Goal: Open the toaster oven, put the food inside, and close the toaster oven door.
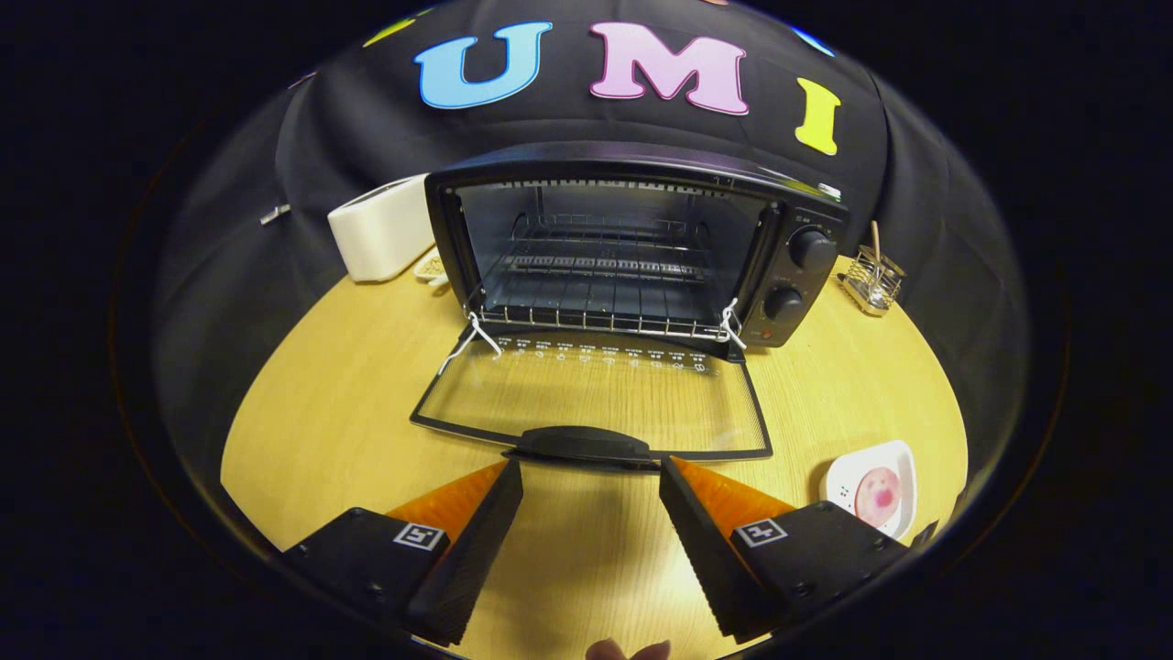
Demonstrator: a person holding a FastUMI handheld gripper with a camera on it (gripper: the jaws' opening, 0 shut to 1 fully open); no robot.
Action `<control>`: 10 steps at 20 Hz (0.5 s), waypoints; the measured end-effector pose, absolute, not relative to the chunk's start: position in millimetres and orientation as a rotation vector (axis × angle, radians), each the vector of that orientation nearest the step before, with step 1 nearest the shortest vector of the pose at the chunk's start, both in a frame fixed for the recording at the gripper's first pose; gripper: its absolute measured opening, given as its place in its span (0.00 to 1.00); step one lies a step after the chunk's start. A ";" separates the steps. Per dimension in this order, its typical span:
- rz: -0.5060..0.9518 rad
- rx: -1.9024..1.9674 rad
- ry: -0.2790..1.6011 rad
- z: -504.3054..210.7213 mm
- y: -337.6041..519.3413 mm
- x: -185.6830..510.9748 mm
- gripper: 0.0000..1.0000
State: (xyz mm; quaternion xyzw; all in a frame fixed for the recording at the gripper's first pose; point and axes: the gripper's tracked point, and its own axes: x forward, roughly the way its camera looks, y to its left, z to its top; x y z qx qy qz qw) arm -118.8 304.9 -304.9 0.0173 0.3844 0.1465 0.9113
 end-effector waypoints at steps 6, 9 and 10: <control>0.415 0.057 0.787 -266.7 276.7 -114.9 0.99; 0.451 0.071 0.827 -255.5 242.1 -117.5 0.98; 0.455 0.077 0.848 -254.5 228.3 -119.2 0.99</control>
